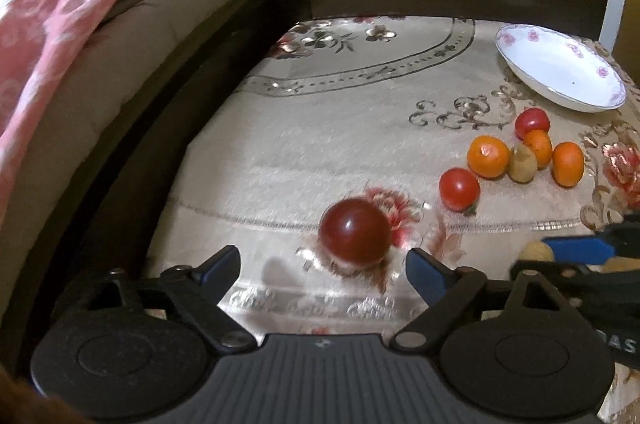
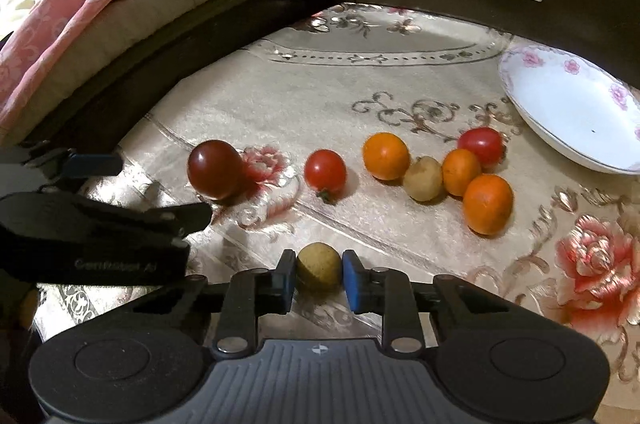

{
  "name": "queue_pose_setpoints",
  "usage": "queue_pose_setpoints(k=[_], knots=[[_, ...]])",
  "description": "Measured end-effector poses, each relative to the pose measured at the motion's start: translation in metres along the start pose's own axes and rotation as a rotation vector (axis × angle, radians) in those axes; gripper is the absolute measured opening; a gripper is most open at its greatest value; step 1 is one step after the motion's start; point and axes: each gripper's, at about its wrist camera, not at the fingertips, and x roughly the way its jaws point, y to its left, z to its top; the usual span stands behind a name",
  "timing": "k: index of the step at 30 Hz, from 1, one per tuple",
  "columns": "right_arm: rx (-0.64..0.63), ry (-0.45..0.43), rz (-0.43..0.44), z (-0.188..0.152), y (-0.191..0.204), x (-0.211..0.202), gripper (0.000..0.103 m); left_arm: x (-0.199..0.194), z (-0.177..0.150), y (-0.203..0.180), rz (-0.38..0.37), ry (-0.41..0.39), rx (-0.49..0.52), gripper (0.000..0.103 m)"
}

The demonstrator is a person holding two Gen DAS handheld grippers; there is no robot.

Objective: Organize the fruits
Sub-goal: 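Grasp the small tan fruit with the right tool while the left grasps the dark red plum, then carry the tan fruit in the right tool while the left carries the plum over the white bowl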

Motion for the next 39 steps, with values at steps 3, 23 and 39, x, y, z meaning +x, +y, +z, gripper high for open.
queue_pose_setpoints(k=[3, 23, 39], knots=[[0.034, 0.005, -0.009, -0.002, -0.011, -0.004, 0.019, 0.008, 0.006, -0.003, -0.018, 0.004, 0.004, 0.091], [0.168, -0.026, -0.067, -0.018, -0.043, -0.048, 0.019, 0.007, 0.017, -0.013, -0.105, 0.06, -0.015, 0.047], [0.266, -0.139, -0.165, 0.024, -0.097, -0.079, 0.019, -0.004, 0.108, -0.103, -0.331, -0.033, 0.059, 0.047]])
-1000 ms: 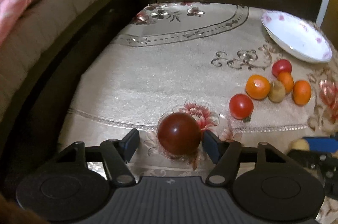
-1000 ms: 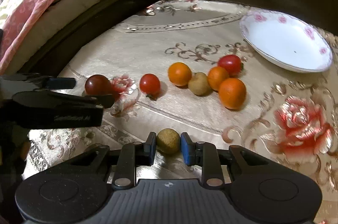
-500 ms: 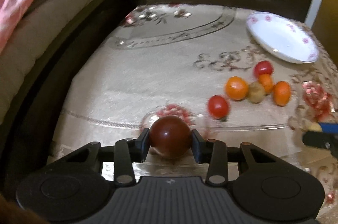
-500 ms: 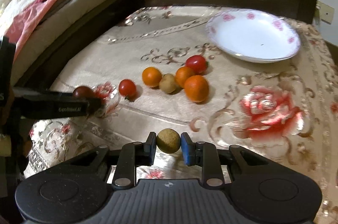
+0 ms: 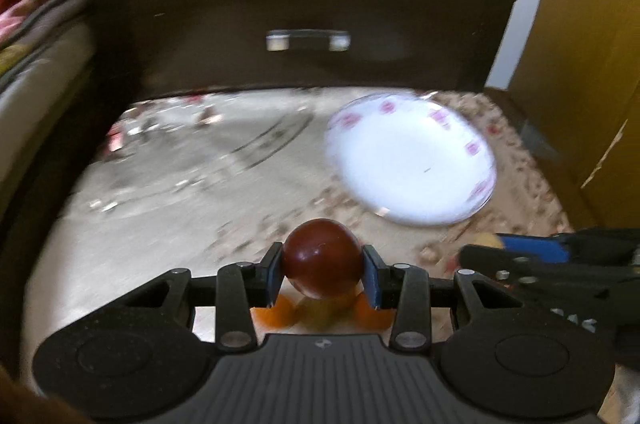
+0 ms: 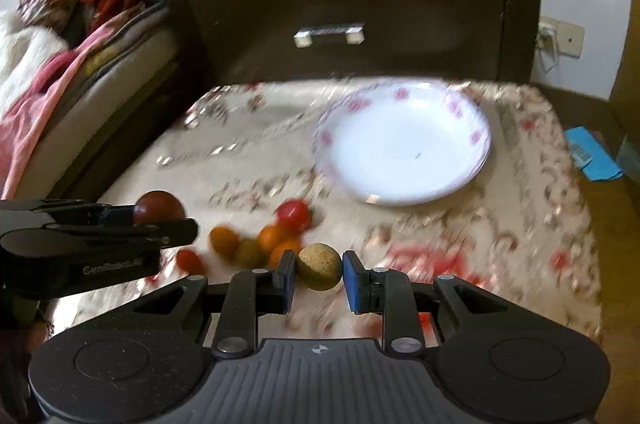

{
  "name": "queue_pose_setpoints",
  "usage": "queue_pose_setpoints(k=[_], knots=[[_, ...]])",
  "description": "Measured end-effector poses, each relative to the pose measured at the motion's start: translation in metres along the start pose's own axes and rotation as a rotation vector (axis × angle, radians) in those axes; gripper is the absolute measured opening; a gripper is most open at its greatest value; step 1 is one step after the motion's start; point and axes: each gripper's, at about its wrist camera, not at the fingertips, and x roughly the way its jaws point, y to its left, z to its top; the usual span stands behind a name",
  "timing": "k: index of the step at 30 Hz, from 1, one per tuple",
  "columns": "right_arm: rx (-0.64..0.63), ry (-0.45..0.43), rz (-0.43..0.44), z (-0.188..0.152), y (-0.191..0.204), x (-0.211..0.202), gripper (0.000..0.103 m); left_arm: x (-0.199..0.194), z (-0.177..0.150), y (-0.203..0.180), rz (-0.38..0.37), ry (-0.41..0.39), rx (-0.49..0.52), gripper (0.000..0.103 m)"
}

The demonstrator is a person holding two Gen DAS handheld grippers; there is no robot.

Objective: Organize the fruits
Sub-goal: 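Carry the tan fruit in the right tool while the left carries the plum over the white bowl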

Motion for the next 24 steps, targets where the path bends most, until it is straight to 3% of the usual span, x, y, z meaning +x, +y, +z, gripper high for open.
queue_pose_setpoints(k=[13, 24], knots=[[0.06, -0.045, -0.068, 0.039, -0.045, 0.036, 0.019, 0.053, 0.032, -0.027, -0.023, 0.012, 0.042, 0.048], [0.049, -0.015, -0.092, 0.043, -0.062, 0.06, 0.02, 0.079, 0.034, -0.035, -0.008, 0.031, 0.073, 0.048]])
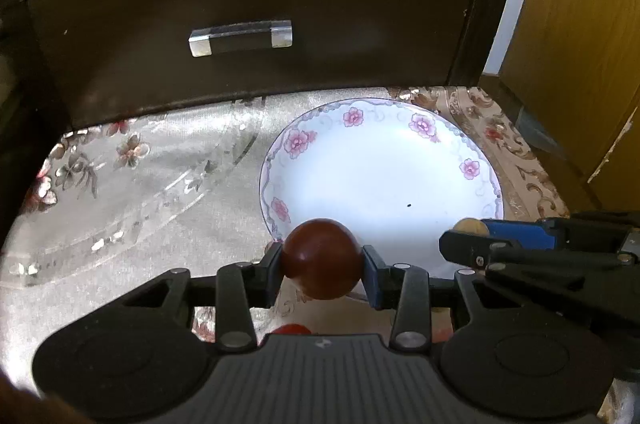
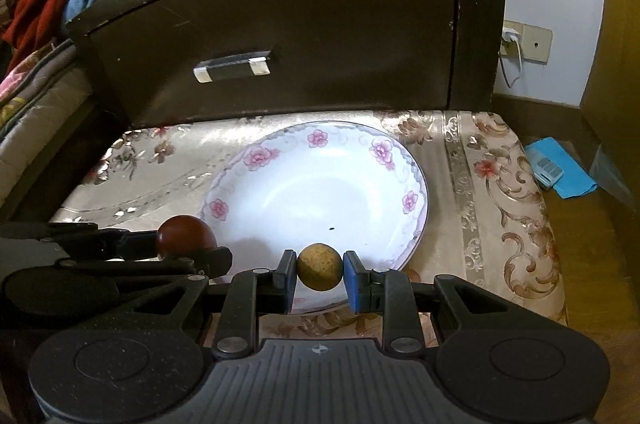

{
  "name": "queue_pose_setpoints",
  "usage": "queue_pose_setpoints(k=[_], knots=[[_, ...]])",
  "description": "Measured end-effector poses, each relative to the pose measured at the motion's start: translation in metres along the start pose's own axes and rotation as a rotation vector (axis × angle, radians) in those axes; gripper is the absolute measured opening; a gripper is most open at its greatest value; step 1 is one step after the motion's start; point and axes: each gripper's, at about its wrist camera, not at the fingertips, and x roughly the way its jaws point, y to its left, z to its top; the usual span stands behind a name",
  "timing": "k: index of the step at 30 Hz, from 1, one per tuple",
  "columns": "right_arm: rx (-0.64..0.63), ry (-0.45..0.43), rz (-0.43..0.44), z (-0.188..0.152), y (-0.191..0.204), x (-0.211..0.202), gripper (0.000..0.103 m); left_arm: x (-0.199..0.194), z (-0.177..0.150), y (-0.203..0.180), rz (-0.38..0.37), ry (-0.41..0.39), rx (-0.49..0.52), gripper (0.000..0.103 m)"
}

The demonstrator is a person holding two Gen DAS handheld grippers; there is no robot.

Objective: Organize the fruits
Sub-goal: 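Carry the tan fruit in the right tool while the left carries the plum over the white bowl, then open the right tool dropping the tan fruit while the left drops the plum into the bowl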

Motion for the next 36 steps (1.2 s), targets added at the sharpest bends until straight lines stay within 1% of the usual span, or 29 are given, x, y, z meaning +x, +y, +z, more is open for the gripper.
queue_pose_setpoints(k=[3, 10, 16, 21, 25, 29, 36], knots=[[0.002, 0.014, -0.006, -0.001, -0.003, 0.006, 0.02, 0.001, 0.001, 0.002, -0.005, -0.002, -0.007, 0.048], [0.011, 0.011, -0.004, 0.0, -0.006, 0.009, 0.022, 0.002, 0.003, 0.0, -0.001, -0.008, -0.003, 0.048], [0.024, 0.001, -0.011, 0.001, -0.008, 0.007, 0.024, 0.001, 0.003, 0.001, -0.004, -0.009, -0.004, 0.05], [0.029, -0.005, -0.01, 0.001, -0.009, 0.006, 0.025, -0.003, 0.004, 0.0, 0.013, -0.019, 0.007, 0.051], [0.033, -0.013, -0.014, 0.002, -0.009, 0.002, 0.028, -0.007, 0.005, 0.002, 0.014, -0.027, 0.002, 0.055], [0.033, -0.025, -0.009, 0.003, -0.009, -0.001, 0.031, -0.008, 0.005, 0.003, 0.02, -0.027, 0.005, 0.055], [0.027, -0.028, -0.009, 0.003, -0.006, -0.004, 0.031, -0.014, 0.006, 0.004, 0.029, -0.037, 0.005, 0.055]])
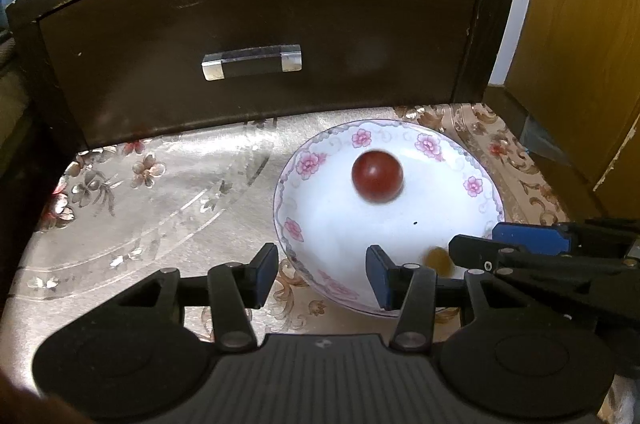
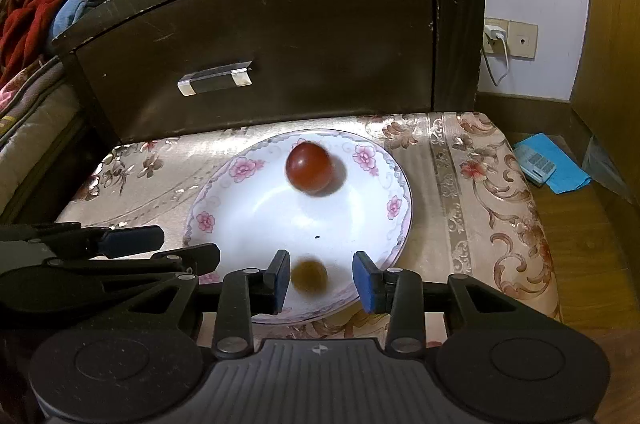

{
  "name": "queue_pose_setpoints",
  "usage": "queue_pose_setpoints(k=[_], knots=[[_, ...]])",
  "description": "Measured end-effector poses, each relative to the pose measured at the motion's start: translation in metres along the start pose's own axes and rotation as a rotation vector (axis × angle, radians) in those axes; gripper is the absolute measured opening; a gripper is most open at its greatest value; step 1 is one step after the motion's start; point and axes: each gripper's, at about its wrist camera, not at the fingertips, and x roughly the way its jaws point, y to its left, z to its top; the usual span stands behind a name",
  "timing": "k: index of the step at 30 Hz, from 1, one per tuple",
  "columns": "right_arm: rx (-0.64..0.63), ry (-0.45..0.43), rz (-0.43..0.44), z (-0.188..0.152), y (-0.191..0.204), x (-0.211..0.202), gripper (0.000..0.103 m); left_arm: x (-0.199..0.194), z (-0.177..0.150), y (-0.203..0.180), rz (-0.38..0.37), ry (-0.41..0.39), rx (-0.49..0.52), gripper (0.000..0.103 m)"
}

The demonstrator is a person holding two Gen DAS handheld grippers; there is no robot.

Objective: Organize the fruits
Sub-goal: 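Open the right tool dropping the tan fruit while the left drops the plum into the bowl, then move both open tools back toward the remaining fruits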

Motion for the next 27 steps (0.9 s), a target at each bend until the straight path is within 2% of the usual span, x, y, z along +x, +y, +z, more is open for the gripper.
queue_pose_setpoints(k=[27], knots=[[-0.037, 0.0, 0.034, -0.007, 0.025, -0.015, 0.031, -0.033, -0.014, 0.015, 0.064, -0.025, 0.058, 0.055]])
